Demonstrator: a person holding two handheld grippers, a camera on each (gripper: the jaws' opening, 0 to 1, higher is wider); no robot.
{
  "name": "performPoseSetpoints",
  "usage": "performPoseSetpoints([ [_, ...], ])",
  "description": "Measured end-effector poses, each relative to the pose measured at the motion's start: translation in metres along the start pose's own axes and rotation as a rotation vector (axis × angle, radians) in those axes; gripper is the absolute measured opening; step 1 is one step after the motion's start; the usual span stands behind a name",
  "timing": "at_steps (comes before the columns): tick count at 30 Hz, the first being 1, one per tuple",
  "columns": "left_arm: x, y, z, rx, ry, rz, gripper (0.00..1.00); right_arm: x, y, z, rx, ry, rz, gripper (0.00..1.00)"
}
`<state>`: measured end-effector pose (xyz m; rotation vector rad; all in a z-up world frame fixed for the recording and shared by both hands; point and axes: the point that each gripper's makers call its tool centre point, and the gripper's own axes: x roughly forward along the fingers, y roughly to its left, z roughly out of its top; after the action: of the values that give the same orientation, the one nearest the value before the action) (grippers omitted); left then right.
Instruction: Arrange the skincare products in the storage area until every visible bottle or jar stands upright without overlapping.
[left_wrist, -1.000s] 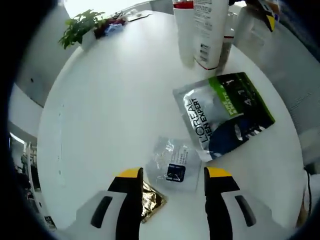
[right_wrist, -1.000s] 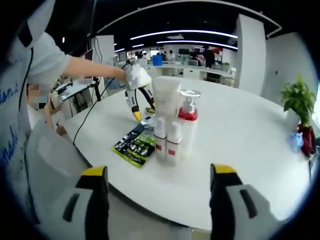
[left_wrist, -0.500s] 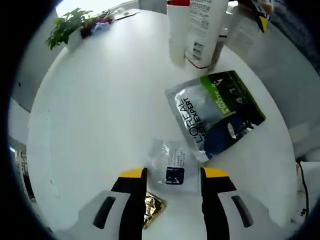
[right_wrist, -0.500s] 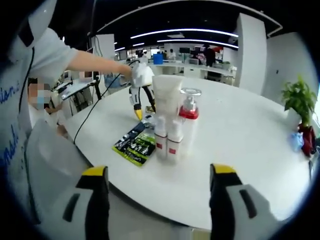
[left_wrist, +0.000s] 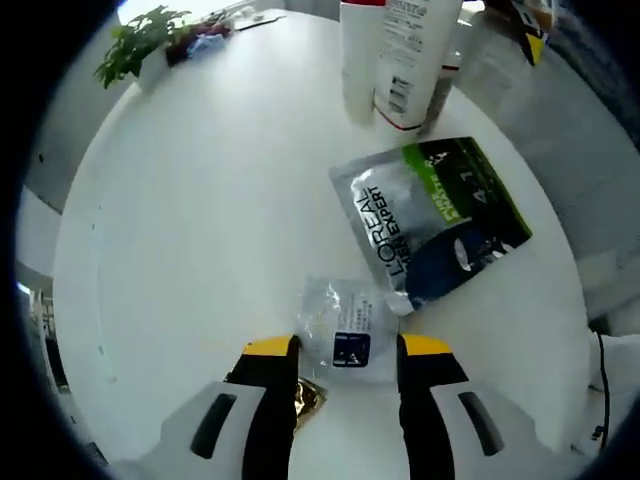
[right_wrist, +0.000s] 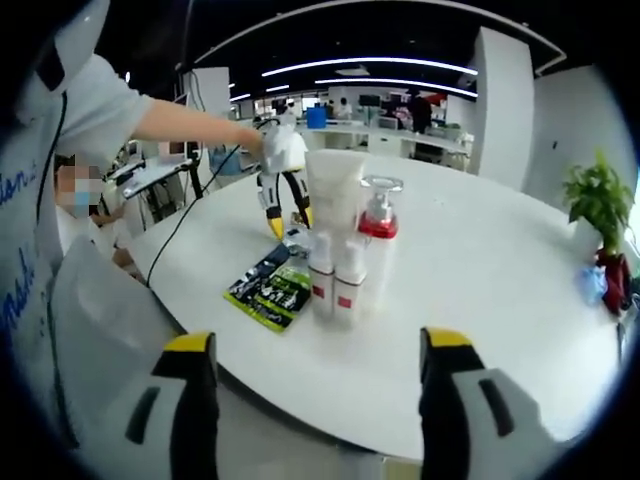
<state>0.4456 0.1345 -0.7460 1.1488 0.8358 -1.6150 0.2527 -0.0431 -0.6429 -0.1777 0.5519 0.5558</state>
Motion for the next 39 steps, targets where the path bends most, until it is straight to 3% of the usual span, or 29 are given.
performPoseSetpoints([
  [11, -0.014, -0.020, -0.014, -0.051, 0.038, 0.023, 0.36, -0.001, 0.004, 0.004, -0.017, -0.018, 0.014, 0.85],
  [18, -0.015, -0.024, -0.026, -0.098, 0.038, 0.039, 0.36, -0.001, 0.005, 0.006, 0.007, -0.031, 0.036, 0.93],
  [26, -0.013, -0.034, -0.024, -0.127, 0.032, 0.050, 0.36, -0.001, 0.006, 0.007, -0.003, -0.041, 0.046, 0.99],
  [39, -0.015, -0.055, -0.020, -0.211, -0.007, 0.078, 0.36, -0.005, 0.001, 0.012, -0.012, -0.078, 0.027, 1.00],
])
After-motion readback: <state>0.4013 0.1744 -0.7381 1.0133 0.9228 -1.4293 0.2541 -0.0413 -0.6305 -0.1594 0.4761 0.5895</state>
